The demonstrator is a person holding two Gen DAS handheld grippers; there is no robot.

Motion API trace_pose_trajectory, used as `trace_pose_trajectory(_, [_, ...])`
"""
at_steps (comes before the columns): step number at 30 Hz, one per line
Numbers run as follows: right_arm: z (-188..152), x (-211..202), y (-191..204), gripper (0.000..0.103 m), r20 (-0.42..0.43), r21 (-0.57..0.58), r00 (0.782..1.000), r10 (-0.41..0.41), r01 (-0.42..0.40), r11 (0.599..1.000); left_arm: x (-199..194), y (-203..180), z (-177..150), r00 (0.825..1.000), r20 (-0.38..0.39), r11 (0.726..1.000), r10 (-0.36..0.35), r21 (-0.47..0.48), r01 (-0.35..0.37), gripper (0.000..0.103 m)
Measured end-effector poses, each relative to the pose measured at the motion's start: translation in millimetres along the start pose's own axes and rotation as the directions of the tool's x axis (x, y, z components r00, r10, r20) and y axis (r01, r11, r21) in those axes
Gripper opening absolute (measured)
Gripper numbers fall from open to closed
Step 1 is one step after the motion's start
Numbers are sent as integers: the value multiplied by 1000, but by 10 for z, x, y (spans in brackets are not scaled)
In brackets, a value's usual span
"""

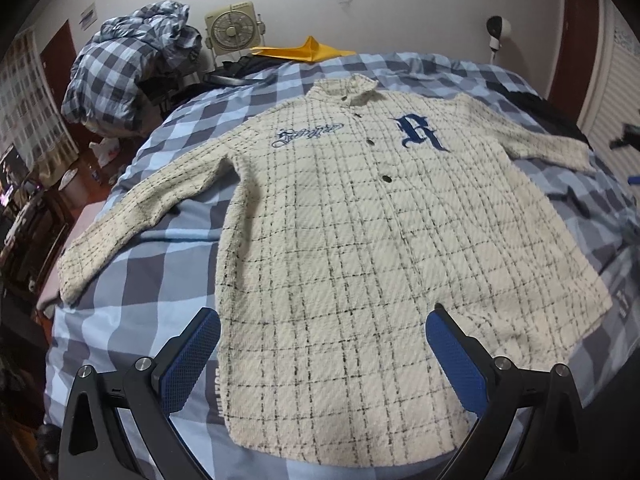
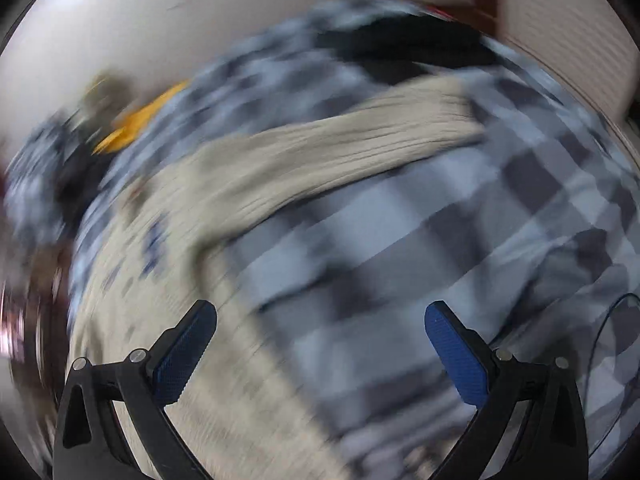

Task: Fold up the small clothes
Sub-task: 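Grasp the cream shirt's sleeve cuff with the right gripper and fold it across the body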

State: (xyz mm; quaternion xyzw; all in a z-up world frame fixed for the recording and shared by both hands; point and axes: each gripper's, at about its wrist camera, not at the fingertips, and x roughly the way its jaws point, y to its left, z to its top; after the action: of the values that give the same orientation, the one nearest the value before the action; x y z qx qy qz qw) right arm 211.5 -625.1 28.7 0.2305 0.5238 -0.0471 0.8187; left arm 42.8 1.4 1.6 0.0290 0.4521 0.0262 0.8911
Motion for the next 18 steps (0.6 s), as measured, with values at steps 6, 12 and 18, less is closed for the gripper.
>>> trace_pose_trajectory(6, [921,736,-1279,81,-32,310,994,-106,111,944,190,-19,53,998,-47,999,34,15,-33,103])
trace_pose_trajectory(12, [1161,1222,-1472,70,-72,411,991,-114,134,902,377,43,123,994,-107,999,18,-29,-21,103])
trace_pose_trajectory(18, [1395,1463,-1333,26,-31,366,996,-87,92,926,479,11,101,989,-141,999,43,-16,-45,103])
